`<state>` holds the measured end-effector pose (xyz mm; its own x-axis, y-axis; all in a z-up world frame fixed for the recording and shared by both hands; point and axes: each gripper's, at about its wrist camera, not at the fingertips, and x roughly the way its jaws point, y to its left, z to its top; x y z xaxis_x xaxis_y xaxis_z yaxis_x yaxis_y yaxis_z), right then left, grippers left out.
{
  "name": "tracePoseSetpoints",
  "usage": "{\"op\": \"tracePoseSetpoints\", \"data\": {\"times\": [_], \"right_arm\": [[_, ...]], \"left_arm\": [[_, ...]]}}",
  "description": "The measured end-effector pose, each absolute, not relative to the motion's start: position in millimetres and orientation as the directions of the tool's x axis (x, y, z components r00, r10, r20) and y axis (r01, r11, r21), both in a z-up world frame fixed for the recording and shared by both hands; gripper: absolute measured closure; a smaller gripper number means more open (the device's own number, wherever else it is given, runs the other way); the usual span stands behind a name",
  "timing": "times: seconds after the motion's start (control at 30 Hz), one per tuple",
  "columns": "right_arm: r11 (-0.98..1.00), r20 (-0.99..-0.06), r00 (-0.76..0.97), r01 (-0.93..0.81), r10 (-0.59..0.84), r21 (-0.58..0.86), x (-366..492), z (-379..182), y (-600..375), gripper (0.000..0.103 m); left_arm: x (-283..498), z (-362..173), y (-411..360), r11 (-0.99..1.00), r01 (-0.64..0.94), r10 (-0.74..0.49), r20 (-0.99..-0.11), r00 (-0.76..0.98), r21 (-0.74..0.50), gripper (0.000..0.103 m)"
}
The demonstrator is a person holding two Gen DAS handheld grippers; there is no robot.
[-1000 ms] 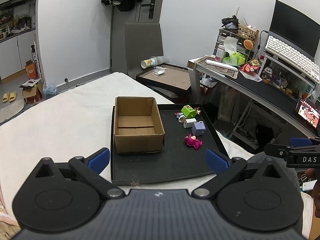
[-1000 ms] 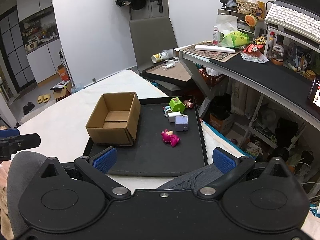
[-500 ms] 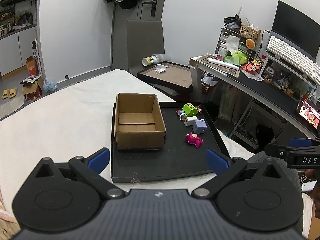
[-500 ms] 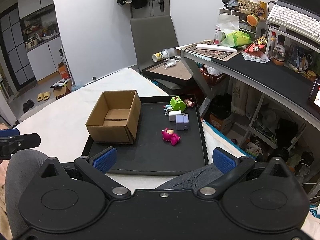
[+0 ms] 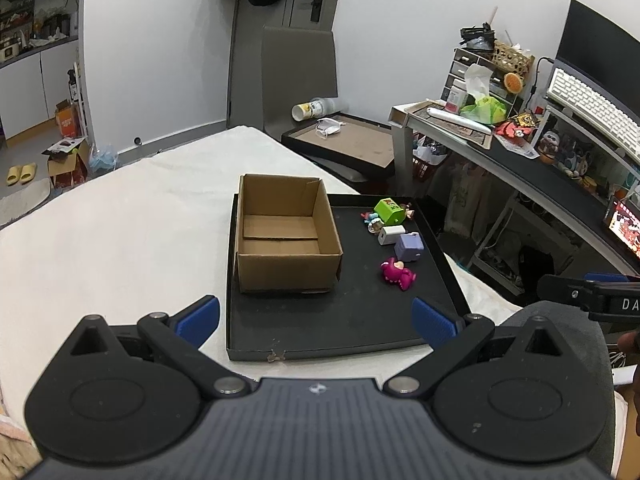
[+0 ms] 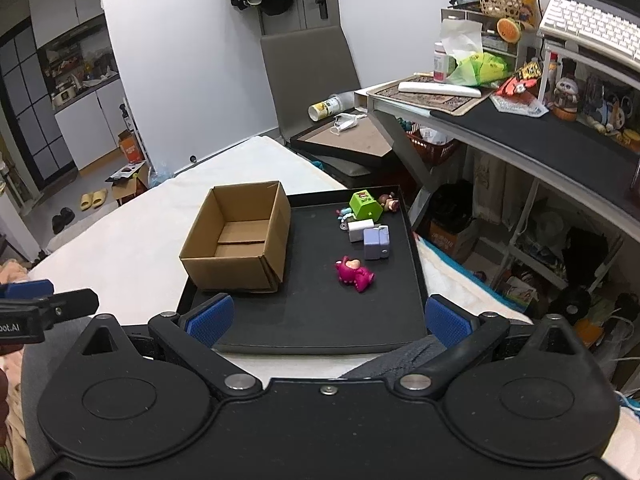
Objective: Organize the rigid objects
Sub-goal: 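Grip the cardboard box wall with the left gripper while the right gripper approaches the pink figurine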
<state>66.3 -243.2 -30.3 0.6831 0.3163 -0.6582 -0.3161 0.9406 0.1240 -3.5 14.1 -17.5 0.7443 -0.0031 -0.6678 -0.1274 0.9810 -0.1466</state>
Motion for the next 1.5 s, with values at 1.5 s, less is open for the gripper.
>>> {"op": "tracePoseSetpoints", "data": {"times": [1.5], "right_arm": [[0.934,-0.771,0.529,-0.24,0.354,0.264,213,-122,-242,0.0]], "left_arm": [[137,-77,87,0.952,-0.292,0.097,-0.807,0.582,-0.096,0.003]]}}
